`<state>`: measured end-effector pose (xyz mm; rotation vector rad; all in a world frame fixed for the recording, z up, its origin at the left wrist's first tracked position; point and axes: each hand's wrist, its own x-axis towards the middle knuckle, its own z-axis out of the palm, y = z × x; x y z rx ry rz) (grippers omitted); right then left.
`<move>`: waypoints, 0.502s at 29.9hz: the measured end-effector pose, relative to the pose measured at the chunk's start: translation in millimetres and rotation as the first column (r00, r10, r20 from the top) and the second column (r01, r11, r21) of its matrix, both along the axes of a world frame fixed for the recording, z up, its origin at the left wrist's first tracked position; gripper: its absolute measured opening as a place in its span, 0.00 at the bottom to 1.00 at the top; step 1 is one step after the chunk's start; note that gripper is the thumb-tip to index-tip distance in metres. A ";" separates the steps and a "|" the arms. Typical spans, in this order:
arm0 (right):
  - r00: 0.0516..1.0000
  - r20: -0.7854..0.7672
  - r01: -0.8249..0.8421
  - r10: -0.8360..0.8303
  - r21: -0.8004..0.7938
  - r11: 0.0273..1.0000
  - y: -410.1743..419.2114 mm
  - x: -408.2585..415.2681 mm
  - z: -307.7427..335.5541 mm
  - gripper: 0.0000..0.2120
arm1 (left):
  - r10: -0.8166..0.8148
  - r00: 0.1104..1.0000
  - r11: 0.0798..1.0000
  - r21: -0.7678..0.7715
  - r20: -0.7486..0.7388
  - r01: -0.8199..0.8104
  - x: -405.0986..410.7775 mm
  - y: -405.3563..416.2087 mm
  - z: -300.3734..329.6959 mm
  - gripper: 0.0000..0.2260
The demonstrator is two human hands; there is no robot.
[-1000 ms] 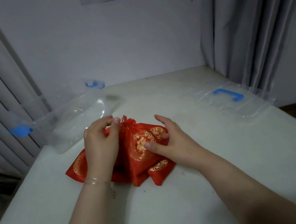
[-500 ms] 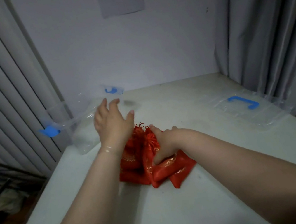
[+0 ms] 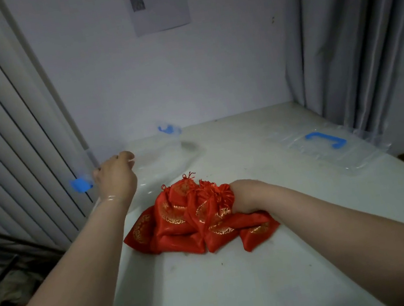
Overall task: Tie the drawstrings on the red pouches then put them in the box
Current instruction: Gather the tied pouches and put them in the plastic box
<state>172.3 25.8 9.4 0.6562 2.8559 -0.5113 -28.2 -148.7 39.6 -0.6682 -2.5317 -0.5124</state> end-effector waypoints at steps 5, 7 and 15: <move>0.979 -0.202 -0.054 -0.018 -0.345 0.937 10.1 32.9 40.0 0.11 | -0.249 0.965 0.968 0.055 0.078 0.245 25.2 25.3 9.8 0.17; 0.951 -0.298 -0.068 -0.078 -0.450 0.890 19.5 44.7 66.7 0.13 | -0.341 0.935 0.939 0.091 0.102 0.332 35.6 35.8 10.3 0.17; 0.729 -0.609 -0.003 -0.311 -0.457 0.889 59.5 32.9 149.1 0.07 | -0.627 0.745 0.778 0.163 0.227 0.606 68.0 46.5 12.8 0.15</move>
